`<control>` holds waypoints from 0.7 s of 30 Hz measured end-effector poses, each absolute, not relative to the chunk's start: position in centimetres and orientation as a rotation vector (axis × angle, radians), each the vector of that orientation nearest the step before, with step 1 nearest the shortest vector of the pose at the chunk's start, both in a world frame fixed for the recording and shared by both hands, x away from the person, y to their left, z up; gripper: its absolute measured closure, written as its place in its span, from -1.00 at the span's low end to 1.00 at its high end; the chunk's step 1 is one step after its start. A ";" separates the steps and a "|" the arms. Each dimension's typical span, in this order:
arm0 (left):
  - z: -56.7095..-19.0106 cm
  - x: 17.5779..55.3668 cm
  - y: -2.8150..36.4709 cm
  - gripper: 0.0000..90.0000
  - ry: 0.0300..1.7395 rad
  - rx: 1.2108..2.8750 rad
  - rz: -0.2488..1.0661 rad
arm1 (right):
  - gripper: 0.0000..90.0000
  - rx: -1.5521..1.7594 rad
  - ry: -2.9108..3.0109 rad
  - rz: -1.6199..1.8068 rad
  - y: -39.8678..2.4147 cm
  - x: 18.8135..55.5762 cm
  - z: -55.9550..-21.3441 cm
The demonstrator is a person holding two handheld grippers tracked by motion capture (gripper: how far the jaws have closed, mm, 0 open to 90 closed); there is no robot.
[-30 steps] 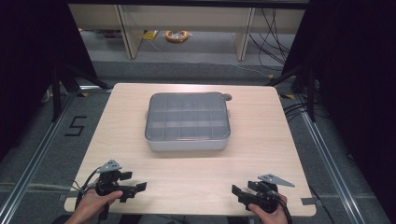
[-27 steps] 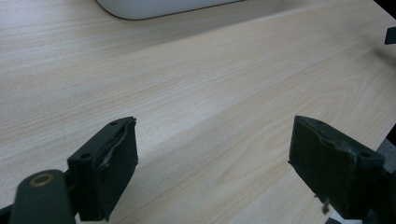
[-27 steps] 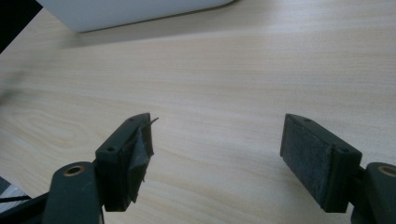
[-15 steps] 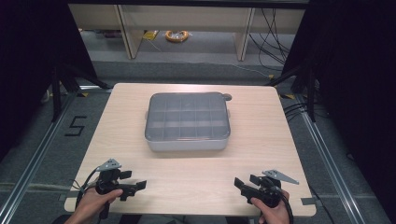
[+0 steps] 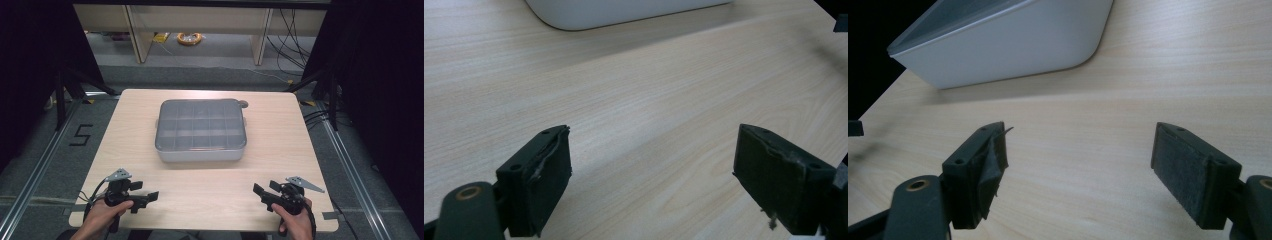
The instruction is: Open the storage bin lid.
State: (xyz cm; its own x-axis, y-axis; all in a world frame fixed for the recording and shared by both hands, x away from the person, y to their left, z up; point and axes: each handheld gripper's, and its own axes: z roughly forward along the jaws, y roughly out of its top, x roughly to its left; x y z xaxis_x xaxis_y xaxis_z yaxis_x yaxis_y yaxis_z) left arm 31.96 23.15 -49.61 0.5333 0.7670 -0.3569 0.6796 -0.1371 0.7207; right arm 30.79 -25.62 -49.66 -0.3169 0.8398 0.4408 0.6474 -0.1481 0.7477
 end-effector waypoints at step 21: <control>-49.2 33.5 23.4 -0.66 1.184 1.810 0.096 | -0.42 1.747 1.874 1.446 -26.4 34.7 -49.0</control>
State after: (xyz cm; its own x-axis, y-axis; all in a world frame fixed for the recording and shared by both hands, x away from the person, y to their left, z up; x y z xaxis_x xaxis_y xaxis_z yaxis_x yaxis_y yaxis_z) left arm 33.53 23.41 -49.25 0.5303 0.7502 -0.3951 0.6764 -0.0933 0.7306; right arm 34.69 -26.39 -48.98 -0.2820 0.8463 0.4520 0.6518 -0.1767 0.7375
